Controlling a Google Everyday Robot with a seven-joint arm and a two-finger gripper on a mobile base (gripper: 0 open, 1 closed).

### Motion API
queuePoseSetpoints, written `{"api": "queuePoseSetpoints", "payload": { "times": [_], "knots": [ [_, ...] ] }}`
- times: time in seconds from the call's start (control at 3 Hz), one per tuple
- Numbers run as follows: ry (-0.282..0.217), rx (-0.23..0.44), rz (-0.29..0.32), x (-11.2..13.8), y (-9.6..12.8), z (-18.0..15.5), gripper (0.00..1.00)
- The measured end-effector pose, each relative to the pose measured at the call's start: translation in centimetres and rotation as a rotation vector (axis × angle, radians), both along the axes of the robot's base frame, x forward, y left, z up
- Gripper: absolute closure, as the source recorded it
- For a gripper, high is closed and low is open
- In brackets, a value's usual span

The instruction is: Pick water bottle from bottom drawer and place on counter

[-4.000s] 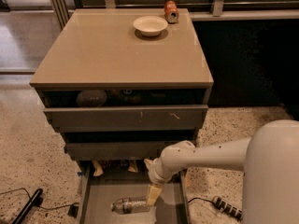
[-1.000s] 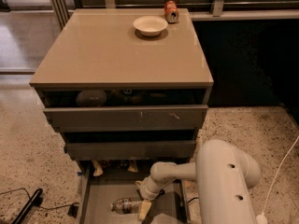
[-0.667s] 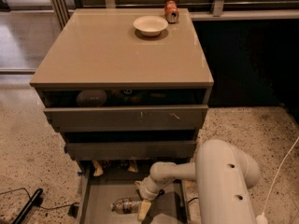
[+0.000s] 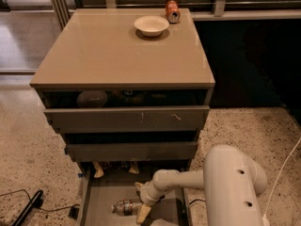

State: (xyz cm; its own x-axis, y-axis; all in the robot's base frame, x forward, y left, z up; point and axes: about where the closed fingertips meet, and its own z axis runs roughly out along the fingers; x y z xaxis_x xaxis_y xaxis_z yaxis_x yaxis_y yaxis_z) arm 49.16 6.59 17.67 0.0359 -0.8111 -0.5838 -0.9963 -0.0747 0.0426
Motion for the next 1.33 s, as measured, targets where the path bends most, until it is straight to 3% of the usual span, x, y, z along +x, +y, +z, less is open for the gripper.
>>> {"api": "queuePoseSetpoints", "payload": {
  "times": [0.33, 0.67, 1.0, 1.33],
  "knots": [
    [-0.001, 0.042, -0.038, 0.4, -0.5, 0.1, 0.0],
    [0.011, 0.073, -0.003, 0.3, 2.7, -1.1, 0.0],
    [0.011, 0.073, -0.003, 0.3, 2.7, -1.1, 0.0],
    [0.031, 0.103, -0.007, 2.2, 5.1, -3.6, 0.0]
  ]
}}
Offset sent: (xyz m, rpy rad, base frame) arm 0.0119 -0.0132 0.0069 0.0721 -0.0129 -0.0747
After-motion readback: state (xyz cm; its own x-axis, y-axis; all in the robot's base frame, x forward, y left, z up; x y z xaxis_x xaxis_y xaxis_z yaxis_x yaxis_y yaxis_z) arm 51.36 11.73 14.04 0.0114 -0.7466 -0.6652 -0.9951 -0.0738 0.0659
